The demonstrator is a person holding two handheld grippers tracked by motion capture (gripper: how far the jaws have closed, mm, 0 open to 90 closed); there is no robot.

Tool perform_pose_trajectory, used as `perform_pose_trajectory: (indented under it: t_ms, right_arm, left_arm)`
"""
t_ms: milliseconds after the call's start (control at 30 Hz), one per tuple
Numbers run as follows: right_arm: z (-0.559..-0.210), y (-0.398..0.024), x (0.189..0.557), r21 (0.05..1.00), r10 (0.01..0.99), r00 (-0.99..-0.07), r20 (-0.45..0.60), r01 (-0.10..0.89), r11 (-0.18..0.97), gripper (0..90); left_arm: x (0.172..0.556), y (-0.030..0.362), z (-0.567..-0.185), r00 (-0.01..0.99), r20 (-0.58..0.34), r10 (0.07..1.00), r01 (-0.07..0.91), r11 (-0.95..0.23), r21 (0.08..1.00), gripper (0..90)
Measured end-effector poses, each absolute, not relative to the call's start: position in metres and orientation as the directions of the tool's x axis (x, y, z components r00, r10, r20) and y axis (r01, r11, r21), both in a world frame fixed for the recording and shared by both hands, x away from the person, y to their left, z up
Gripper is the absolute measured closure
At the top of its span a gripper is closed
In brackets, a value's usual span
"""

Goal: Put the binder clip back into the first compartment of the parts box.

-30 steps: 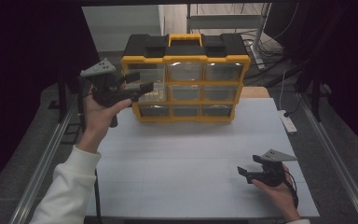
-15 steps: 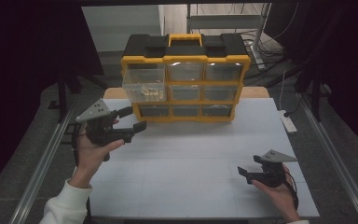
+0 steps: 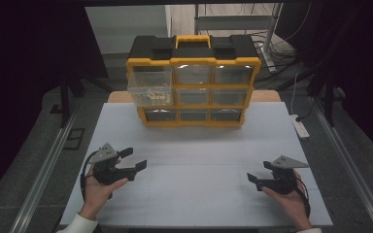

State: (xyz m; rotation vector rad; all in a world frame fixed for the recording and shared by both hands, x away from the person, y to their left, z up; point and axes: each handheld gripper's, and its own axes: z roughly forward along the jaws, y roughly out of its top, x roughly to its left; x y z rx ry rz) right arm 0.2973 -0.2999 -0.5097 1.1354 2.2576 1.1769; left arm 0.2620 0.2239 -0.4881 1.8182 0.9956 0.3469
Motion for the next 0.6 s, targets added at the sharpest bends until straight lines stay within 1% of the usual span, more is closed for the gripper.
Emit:
perform_pose_trajectory:
  t_ms: [167,300,600]
  right_arm:
    - [-0.509,-0.300,0.297,0.809,0.785,-0.617,0.055,0.488,0.328,16.8]
    - [-0.508,-0.300,0.297,0.814,0.785,-0.618,0.049,0.480,0.327,16.9]
    - [-0.507,-0.301,0.297,0.822,0.785,-0.618,0.042,0.469,0.325,16.9]
  left_arm:
    - [0.264,0.225,-0.507,0.597,-0.198,0.777,0.518,-0.186,0.835,22.2]
    - [0.264,0.222,-0.509,0.599,-0.185,0.779,0.517,-0.200,0.832,22.1]
    - [0.265,0.220,-0.509,0.592,-0.189,0.783,0.524,-0.196,0.829,21.9]
